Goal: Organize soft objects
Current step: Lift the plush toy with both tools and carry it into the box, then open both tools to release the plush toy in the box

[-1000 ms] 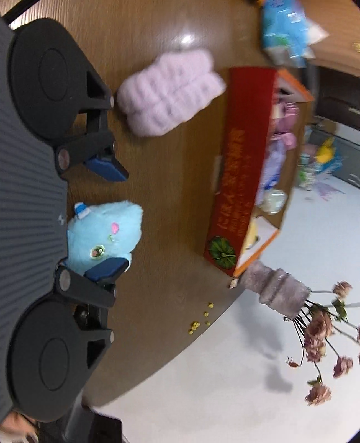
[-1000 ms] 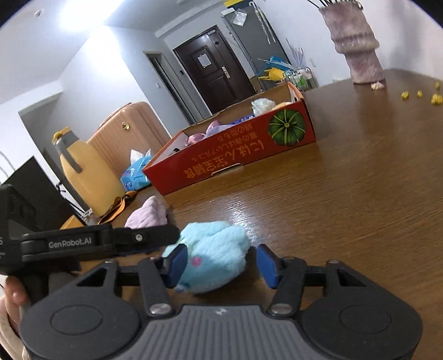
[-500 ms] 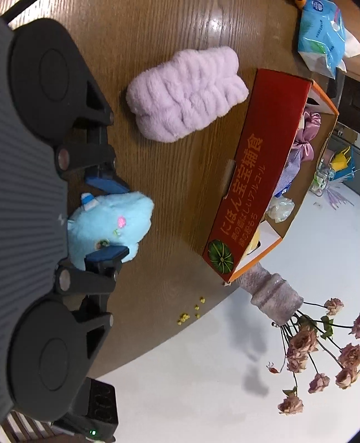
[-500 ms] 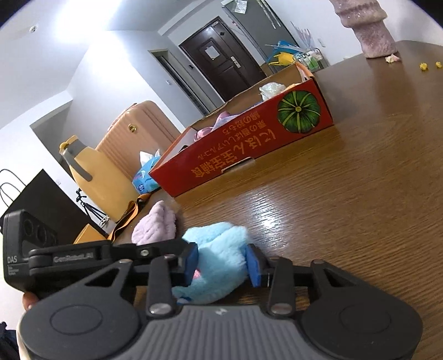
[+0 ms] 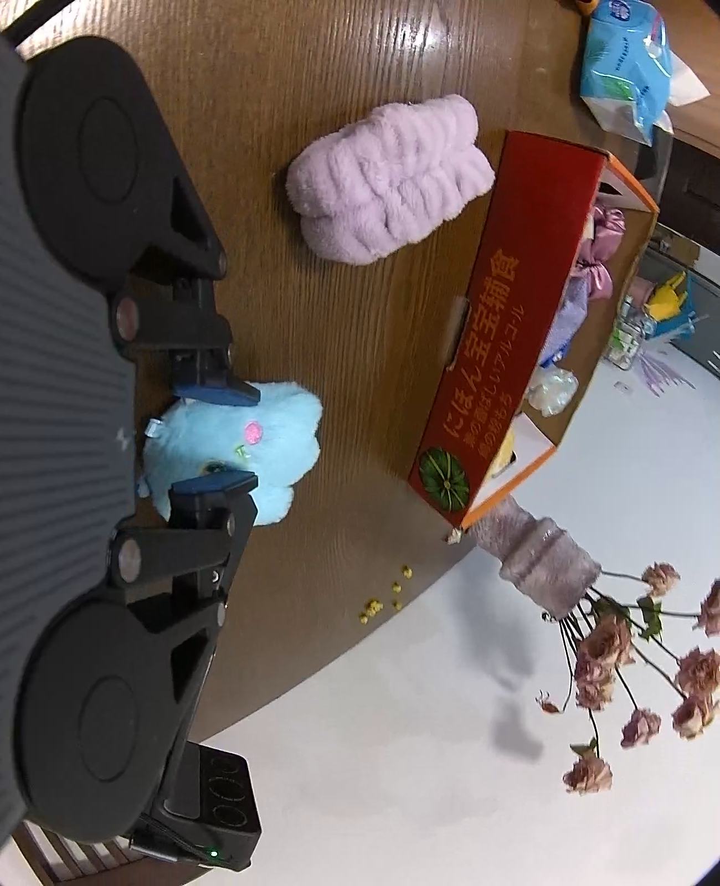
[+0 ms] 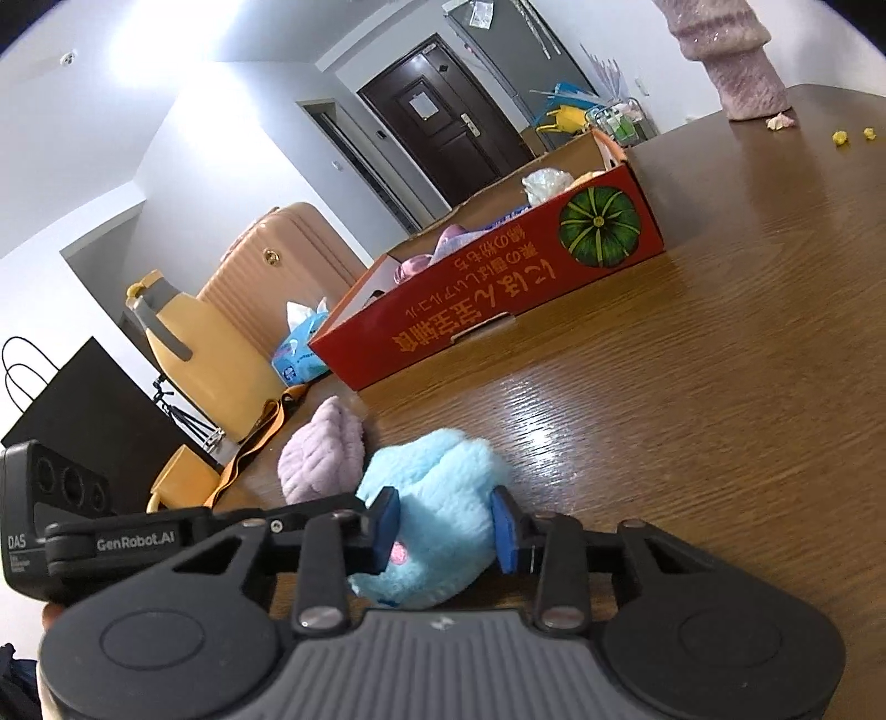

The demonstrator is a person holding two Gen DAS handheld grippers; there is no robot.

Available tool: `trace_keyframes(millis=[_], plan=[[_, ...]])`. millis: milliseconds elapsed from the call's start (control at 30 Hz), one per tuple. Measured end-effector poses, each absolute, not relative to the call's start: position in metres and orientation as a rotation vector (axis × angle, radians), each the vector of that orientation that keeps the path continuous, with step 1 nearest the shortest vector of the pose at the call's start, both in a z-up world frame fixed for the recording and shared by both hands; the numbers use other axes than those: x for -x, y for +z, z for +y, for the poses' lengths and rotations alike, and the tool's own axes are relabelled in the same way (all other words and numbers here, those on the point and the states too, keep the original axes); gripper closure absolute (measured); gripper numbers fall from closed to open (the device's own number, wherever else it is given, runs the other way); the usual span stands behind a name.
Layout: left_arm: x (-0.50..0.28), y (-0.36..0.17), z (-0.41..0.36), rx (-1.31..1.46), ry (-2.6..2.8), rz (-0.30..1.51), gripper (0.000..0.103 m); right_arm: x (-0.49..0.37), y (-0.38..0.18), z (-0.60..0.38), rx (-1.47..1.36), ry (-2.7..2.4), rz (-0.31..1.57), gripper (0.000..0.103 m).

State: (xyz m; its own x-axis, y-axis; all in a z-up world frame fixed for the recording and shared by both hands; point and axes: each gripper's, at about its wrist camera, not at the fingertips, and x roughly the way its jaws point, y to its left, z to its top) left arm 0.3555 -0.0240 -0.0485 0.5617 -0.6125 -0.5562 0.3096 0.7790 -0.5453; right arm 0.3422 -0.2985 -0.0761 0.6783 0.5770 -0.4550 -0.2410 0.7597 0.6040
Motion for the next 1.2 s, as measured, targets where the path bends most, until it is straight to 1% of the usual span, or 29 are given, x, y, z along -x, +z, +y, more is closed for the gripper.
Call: trace_keyframes(millis=[167,267,400,533,667,733,767,833,933,1000,1067,1100,1200], plan=[[-0.356,-0.034,-0.027,0.431,-0.56,0.764,0.079,-0.341,-0.06,-0.304,-0.54,0.483,0.633,0.07],[-0.379,0.0,-0.038,0.386,-0.577,0.688,0.078,-0.359,-0.025,-0.306,-0.457,0.482,0.54,0.07],[-0.447,0.044,-0.056,0.351,-0.606,0.626,0.079,-0.416,0.026,-0.309,-0.326,0.45,0.443,0.071],[-0.529,0.063,-0.078,0.315,-0.579,0.625,0.078,-0.51,0.052,-0.316,-0.271,0.42,0.466,0.072],[-0.61,0.044,-0.093,0.325,-0.562,0.705,0.078,-0.602,0.049,-0.316,-0.182,0.392,0.552,0.072],[-0.639,0.026,-0.1,0.335,-0.535,0.76,0.078,-0.639,0.035,-0.311,-0.147,0.378,0.627,0.072],[-0.654,0.015,-0.105,0.315,-0.522,0.786,0.08,-0.655,0.026,-0.306,-0.109,0.356,0.662,0.073],[-0.673,-0.006,-0.109,0.303,-0.514,0.835,0.082,-0.677,0.009,-0.291,0.003,0.298,0.728,0.083],[-0.69,-0.028,-0.121,0.227,-0.446,0.899,0.082,-0.695,-0.012,-0.268,0.192,0.199,0.76,0.085],[-0.694,-0.028,-0.121,0.228,-0.438,0.912,0.082,-0.702,-0.018,-0.263,0.206,0.196,0.777,0.088],[-0.695,-0.028,-0.121,0.202,-0.413,0.914,0.081,-0.703,-0.023,-0.259,0.231,0.186,0.784,0.089],[-0.694,-0.03,-0.122,0.196,-0.413,0.917,0.081,-0.705,-0.023,-0.256,0.242,0.183,0.789,0.092],[-0.692,-0.03,-0.121,0.185,-0.406,0.913,0.08,-0.7,-0.024,-0.254,0.249,0.174,0.8,0.091]])
